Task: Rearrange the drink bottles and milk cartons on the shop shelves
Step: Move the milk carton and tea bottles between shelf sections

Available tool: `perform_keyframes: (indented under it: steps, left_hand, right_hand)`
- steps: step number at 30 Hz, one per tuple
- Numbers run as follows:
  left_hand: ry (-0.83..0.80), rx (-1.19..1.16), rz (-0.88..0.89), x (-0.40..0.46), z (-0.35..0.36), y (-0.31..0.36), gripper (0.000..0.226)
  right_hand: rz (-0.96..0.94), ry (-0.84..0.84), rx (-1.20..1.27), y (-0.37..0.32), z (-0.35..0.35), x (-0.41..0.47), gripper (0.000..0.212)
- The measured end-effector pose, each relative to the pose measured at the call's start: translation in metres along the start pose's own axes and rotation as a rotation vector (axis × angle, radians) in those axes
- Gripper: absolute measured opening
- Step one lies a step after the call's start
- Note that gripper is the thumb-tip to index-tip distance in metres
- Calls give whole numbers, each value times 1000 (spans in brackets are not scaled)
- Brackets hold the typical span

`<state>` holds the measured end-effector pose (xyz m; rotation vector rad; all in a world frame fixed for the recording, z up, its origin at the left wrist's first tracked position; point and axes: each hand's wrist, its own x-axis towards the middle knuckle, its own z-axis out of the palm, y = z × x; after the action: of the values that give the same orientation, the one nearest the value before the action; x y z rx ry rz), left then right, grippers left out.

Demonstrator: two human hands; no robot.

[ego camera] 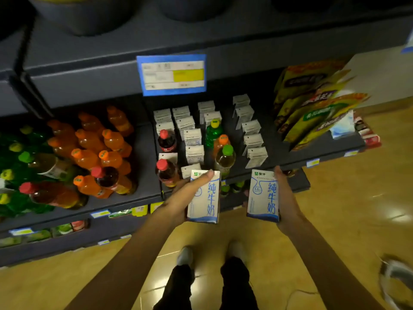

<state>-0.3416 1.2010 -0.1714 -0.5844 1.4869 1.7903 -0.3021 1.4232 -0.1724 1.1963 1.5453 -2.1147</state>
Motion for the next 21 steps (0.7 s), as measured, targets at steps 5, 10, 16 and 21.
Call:
perform_keyframes:
  steps: [5, 10, 16, 21]
  left_hand:
    - [82, -128, 101, 35, 57, 15, 69]
    - [128, -185, 223, 69, 84, 29, 92]
    - [228, -118, 194, 88, 91, 32, 63]
    - [217, -156, 168, 89, 86, 40, 92]
  right_hand:
    - [49, -27, -87, -22, -42, 19, 87]
    - [56, -42, -211, -32, -75, 38, 128]
    - [96, -89, -208, -42, -86, 52, 136]
    - [85, -141, -233, -44, -81, 62, 130]
